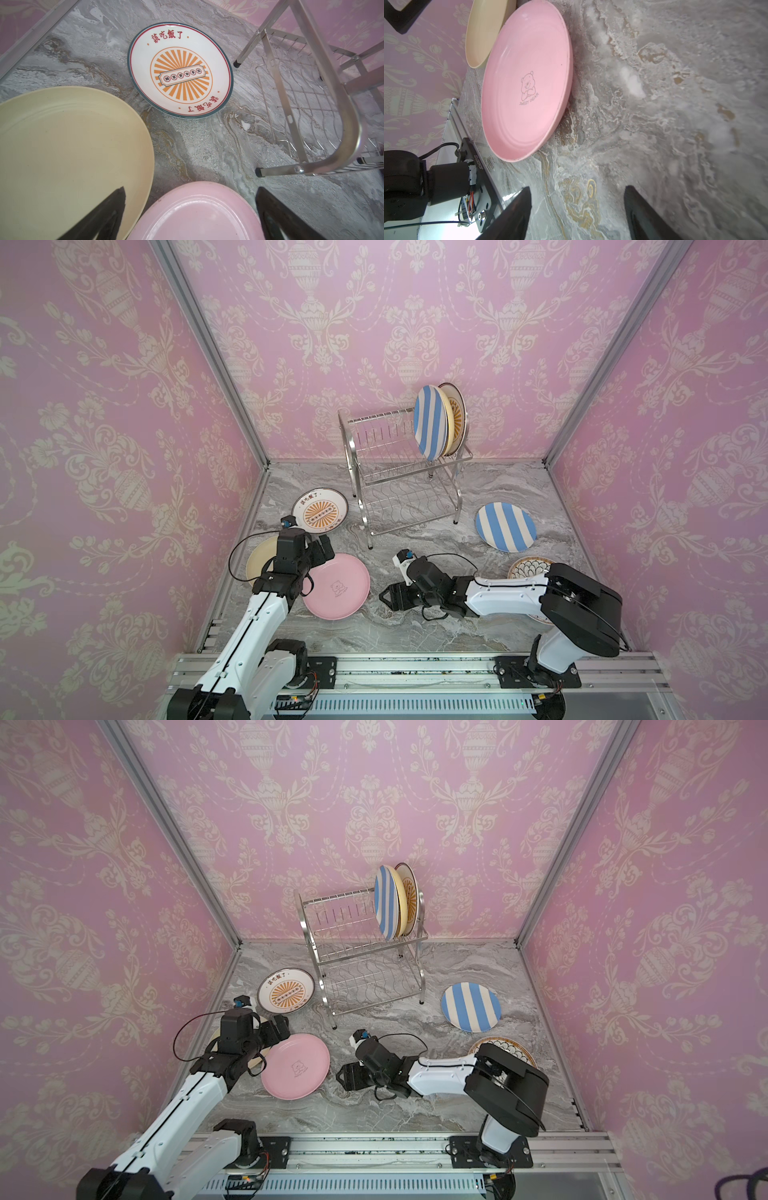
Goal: Load plates into a dish rack
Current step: Pick up the plate from the middle-left of the table.
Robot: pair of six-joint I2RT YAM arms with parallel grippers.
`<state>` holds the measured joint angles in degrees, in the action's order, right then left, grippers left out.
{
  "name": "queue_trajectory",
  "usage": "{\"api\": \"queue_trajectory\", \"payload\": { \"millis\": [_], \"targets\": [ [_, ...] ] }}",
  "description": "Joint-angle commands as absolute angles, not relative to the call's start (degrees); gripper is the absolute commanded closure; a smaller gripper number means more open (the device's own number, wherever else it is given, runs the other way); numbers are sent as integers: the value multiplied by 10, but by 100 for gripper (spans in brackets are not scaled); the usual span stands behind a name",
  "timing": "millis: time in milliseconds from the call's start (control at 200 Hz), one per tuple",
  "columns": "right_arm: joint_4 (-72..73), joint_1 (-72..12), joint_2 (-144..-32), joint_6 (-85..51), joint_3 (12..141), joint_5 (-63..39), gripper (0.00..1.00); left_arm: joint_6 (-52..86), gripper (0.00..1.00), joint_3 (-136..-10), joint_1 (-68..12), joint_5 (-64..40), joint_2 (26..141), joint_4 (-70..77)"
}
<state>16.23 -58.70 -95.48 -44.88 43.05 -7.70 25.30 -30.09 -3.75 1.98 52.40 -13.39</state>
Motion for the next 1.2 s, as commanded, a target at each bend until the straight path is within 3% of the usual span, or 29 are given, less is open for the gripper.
{"api": "queue_trajectory", "payload": {
  "millis": [0,130,340,1196],
  "targets": [
    [186,-590,-981,-466,467,-104,28,240,1,-282,-12,36,536,-118],
    [175,-588,-1003,-470,489,-100,29,246,1,-276,17,-25,570,-78],
    [185,-581,-1050,-490,522,-111,28,250,1,-261,27,-42,605,-58],
    [44,-588,-1126,-464,635,-70,43,314,1,-231,58,-172,660,3]
  ]
}}
